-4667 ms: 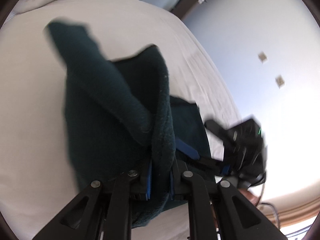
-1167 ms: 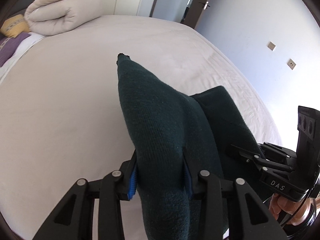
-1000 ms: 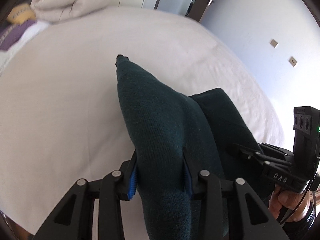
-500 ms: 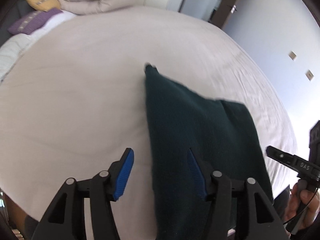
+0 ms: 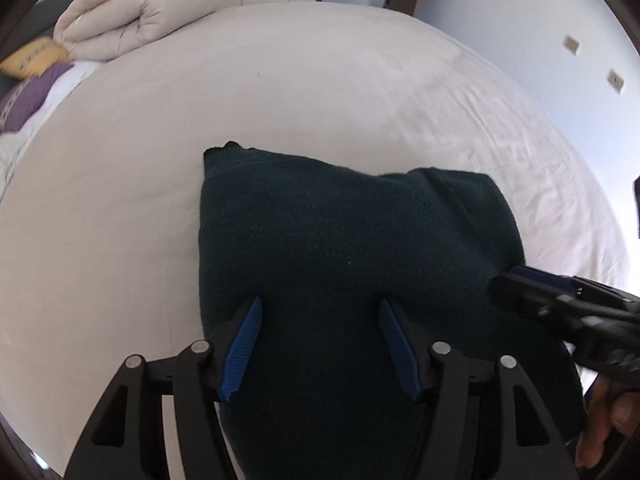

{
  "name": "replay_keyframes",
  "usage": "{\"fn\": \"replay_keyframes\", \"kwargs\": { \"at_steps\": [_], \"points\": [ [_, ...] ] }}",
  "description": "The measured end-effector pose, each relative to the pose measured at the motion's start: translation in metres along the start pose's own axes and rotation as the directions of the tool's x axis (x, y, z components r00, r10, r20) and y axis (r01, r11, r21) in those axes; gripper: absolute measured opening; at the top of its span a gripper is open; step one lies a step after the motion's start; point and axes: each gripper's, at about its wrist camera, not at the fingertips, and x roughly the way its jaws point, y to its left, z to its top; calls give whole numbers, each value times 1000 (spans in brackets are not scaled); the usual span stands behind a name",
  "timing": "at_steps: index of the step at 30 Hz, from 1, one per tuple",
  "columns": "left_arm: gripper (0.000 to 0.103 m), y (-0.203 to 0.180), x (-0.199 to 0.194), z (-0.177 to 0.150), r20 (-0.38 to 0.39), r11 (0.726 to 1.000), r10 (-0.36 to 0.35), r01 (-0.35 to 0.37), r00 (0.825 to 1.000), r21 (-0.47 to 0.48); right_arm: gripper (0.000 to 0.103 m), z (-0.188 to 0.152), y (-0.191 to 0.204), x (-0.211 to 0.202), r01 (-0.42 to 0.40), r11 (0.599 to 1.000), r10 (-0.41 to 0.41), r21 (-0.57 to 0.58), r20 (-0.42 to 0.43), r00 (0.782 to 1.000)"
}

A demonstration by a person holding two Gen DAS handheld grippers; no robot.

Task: Fold small clothes
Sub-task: 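Release the folded sweater with both grippers and pull them back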

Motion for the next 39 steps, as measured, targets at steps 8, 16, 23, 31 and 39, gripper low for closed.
{"fn": "replay_keyframes", "kwargs": {
  "at_steps": [8,16,23,31,39],
  "points": [
    [69,-9,14,-4,29,998,53,-53,998,16,47,-30,7,16,154,960,-121,-233,152,981],
    [73,17,-37,-18,134,988,-76,92,988,-122,47,-28,-21,-55,94,995,-81,-45,224,971],
    [103,13,-162,-54,524,993,113,-73,844,-96,69,-60,7,-192,262,960,-153,-99,599,786],
    [103,7,-246,-86,632,979,203,-177,748,-106,102,-104,18,-291,191,981,-78,-42,813,577],
    [103,14,-244,-104,554,983,184,-142,812,-117,102,-120,38,-294,222,972,-96,-81,721,687]
  ]
}}
